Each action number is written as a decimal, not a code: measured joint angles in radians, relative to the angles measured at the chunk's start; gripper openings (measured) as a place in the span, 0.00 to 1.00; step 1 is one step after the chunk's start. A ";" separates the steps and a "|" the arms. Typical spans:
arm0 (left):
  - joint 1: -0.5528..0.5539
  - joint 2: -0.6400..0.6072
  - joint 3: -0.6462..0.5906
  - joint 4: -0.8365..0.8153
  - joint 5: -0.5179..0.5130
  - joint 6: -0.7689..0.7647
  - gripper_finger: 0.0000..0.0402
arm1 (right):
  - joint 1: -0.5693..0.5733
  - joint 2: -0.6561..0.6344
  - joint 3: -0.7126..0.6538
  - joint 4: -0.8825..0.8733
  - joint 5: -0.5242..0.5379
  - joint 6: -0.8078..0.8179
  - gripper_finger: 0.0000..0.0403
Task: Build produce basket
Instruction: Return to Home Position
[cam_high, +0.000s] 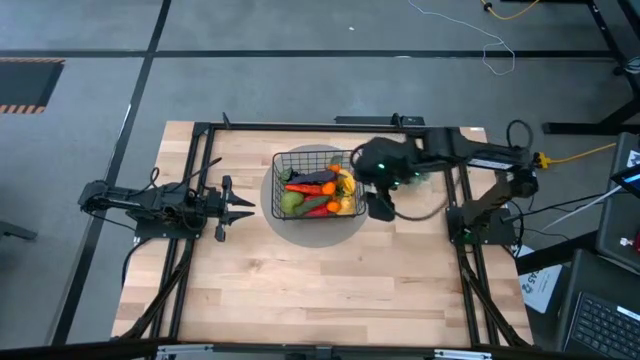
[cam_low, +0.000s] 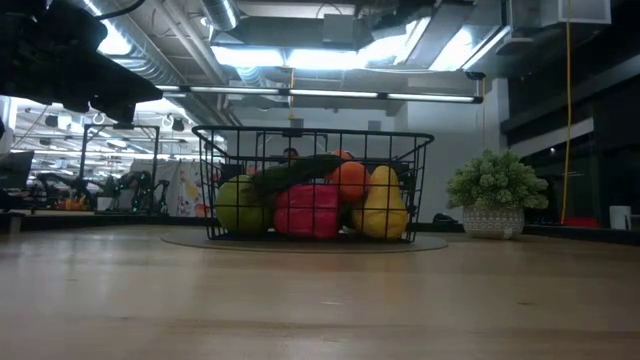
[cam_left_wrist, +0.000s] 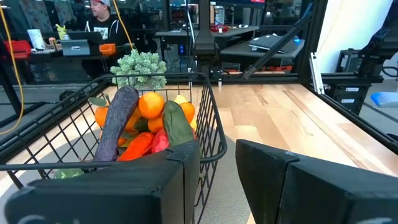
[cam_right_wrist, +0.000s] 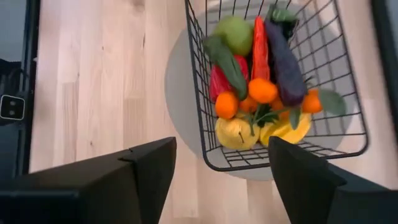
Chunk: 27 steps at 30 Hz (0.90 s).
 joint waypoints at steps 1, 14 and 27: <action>0.000 0.000 0.000 0.000 0.000 0.000 0.23 | 0.016 -0.014 0.000 0.000 0.020 0.000 0.59; 0.000 0.000 0.000 0.000 0.000 0.000 0.23 | 0.107 -0.448 -0.523 0.330 0.064 0.020 0.59; 0.000 0.000 0.000 0.000 0.000 0.000 0.23 | 0.107 -0.944 -1.171 1.024 -0.007 -0.059 0.59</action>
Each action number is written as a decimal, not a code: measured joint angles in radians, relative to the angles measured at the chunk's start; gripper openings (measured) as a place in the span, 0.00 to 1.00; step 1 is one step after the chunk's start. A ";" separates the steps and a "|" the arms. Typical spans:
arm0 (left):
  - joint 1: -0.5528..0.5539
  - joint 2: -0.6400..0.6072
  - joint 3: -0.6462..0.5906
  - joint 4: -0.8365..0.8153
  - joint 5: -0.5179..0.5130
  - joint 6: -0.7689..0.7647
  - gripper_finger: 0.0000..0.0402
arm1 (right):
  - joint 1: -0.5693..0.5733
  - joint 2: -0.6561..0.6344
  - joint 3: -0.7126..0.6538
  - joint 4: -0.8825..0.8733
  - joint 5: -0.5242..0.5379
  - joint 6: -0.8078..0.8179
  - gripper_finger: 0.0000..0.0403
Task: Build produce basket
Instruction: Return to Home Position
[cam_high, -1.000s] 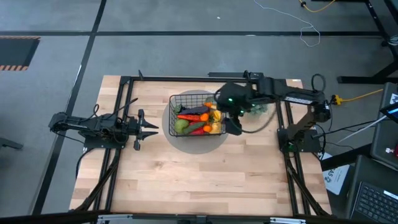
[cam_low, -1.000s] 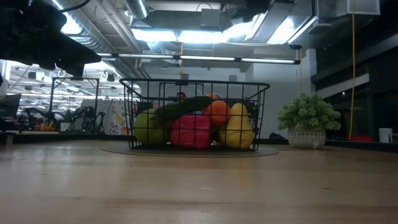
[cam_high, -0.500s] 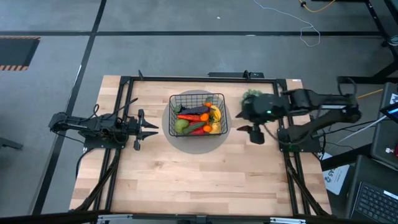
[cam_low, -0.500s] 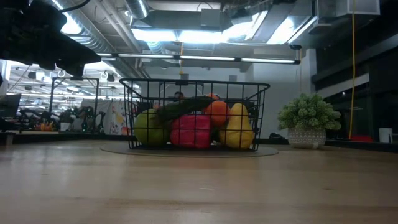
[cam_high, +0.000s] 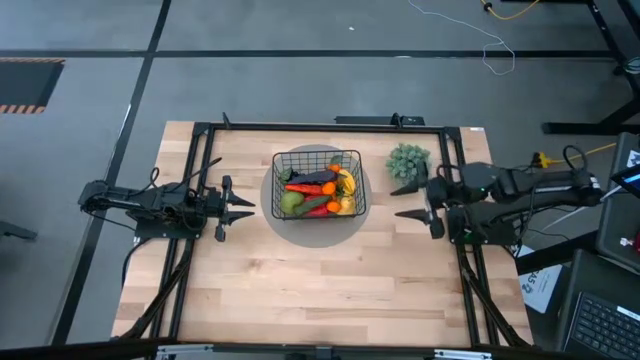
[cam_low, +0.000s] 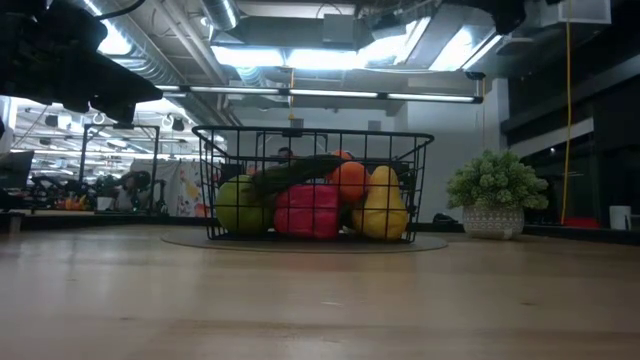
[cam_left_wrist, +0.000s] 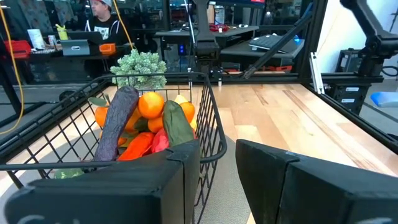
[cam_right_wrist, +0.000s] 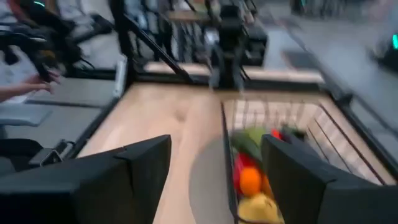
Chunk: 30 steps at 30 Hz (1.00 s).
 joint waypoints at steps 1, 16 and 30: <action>0.000 0.000 0.000 0.000 0.000 0.000 0.23 | 0.000 -0.030 -0.046 0.053 -0.014 -0.018 0.59; 0.000 0.000 0.000 0.000 0.000 0.000 0.23 | 0.000 -0.358 -0.434 0.314 0.024 0.010 0.59; 0.000 0.000 0.000 0.000 -0.001 0.001 0.23 | 0.000 -0.533 -0.599 0.333 0.219 -0.044 0.59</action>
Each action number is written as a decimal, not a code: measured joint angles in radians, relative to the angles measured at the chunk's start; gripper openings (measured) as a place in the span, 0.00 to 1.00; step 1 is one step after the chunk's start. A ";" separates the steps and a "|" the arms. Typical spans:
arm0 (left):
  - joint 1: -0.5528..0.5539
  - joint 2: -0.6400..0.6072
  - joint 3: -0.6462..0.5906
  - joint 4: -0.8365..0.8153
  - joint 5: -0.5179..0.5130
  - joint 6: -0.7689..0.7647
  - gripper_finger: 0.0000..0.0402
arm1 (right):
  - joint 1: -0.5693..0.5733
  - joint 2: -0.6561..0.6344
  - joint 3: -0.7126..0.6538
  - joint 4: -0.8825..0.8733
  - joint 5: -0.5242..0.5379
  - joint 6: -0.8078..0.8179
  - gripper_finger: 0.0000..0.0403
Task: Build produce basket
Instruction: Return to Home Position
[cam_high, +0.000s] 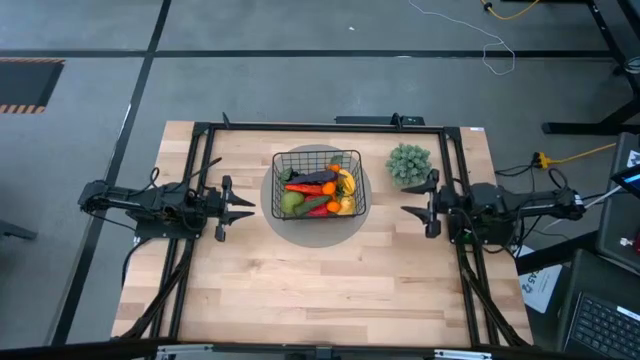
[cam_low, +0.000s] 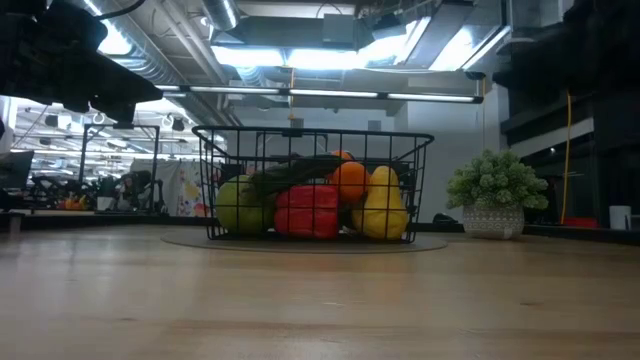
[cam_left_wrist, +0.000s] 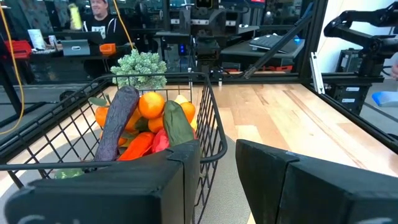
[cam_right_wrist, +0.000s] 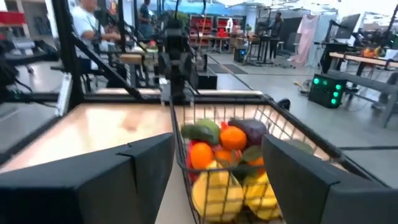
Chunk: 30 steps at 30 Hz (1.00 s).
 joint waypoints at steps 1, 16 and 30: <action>0.000 0.000 0.000 0.000 0.000 0.000 0.23 | 0.000 -0.006 -0.014 0.000 0.008 0.000 0.59; 0.000 0.000 0.000 0.000 0.000 0.000 0.23 | 0.000 -0.032 -0.115 0.017 0.017 -0.015 0.59; 0.000 0.000 0.000 0.000 -0.001 0.000 0.23 | 0.000 -0.032 -0.115 0.013 0.017 0.027 0.59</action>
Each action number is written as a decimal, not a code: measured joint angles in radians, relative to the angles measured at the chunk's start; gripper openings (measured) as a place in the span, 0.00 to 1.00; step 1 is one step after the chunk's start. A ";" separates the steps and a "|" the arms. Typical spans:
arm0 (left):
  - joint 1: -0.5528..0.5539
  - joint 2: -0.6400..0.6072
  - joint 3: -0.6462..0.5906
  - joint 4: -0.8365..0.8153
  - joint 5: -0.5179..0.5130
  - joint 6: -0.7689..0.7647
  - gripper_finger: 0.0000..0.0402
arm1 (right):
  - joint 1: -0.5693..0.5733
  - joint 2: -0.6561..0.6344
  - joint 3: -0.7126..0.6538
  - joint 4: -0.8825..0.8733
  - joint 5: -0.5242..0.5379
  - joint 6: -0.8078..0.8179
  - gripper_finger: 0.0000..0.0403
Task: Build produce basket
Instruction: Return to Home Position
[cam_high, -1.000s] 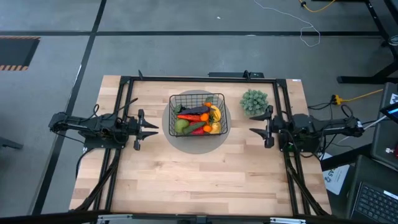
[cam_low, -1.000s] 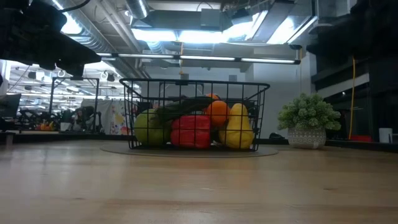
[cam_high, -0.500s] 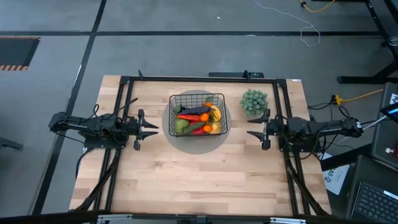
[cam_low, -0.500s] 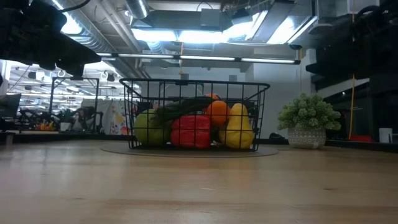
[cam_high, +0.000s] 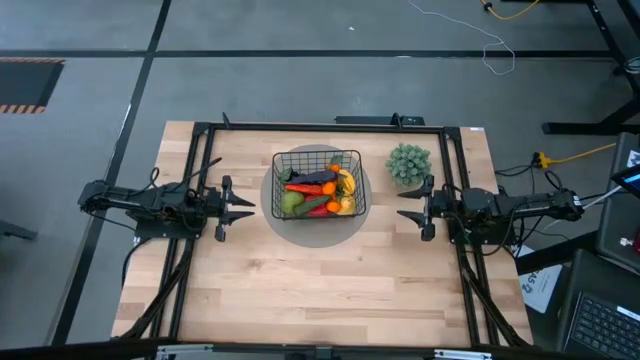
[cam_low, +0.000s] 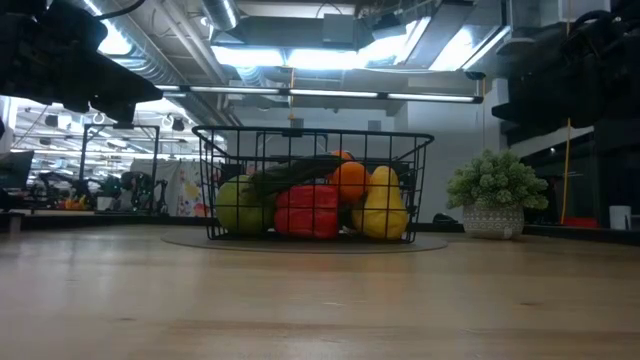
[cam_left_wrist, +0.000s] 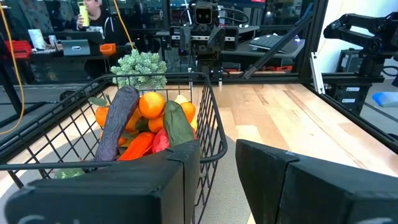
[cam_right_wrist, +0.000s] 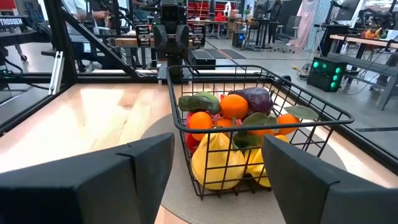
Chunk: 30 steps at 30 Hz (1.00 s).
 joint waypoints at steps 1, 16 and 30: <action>0.000 0.000 0.000 0.000 0.000 0.000 0.23 | 0.000 0.000 0.000 0.000 0.000 -0.001 0.59; 0.000 0.000 0.000 0.000 0.000 0.000 0.23 | 0.000 -0.113 0.000 0.104 -0.008 -0.003 0.59; 0.000 0.000 0.000 -0.002 0.000 -0.001 0.23 | 0.000 -0.116 0.000 0.046 -0.008 -0.004 0.59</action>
